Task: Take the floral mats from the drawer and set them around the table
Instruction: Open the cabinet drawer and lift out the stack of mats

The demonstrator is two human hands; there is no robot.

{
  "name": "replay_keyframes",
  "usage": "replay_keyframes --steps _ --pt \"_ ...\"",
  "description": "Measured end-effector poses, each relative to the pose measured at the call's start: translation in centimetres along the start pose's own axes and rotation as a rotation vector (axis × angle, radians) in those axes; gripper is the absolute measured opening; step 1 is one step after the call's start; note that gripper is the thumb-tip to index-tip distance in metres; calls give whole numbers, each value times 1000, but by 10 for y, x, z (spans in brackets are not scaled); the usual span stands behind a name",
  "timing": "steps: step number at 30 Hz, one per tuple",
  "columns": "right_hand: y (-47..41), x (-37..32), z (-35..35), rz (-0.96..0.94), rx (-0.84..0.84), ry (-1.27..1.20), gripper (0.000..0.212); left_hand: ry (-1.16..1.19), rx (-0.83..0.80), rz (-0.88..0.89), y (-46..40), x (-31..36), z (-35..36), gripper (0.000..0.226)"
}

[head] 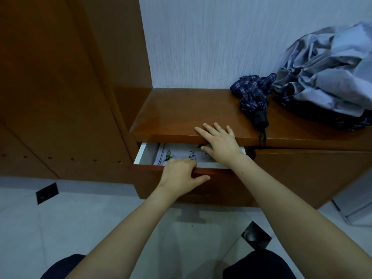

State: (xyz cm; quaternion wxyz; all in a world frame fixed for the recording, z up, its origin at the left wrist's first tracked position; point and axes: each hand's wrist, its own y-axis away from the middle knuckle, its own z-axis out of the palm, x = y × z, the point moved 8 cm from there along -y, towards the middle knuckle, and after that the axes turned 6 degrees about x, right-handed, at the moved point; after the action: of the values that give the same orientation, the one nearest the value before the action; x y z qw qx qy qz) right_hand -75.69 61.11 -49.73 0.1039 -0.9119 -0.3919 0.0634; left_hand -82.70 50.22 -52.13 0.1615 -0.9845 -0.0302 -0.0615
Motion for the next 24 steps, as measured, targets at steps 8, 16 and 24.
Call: replay_keyframes --steps 8,16,24 --pt "0 0 -2 10 -22 -20 76 4 -123 96 38 14 -11 61" --pt "0 0 -2 -12 -39 -14 81 162 -251 76 45 21 -12 71" --pt "0 1 0 -19 -26 9 85 242 -372 74 56 27 -1 72"
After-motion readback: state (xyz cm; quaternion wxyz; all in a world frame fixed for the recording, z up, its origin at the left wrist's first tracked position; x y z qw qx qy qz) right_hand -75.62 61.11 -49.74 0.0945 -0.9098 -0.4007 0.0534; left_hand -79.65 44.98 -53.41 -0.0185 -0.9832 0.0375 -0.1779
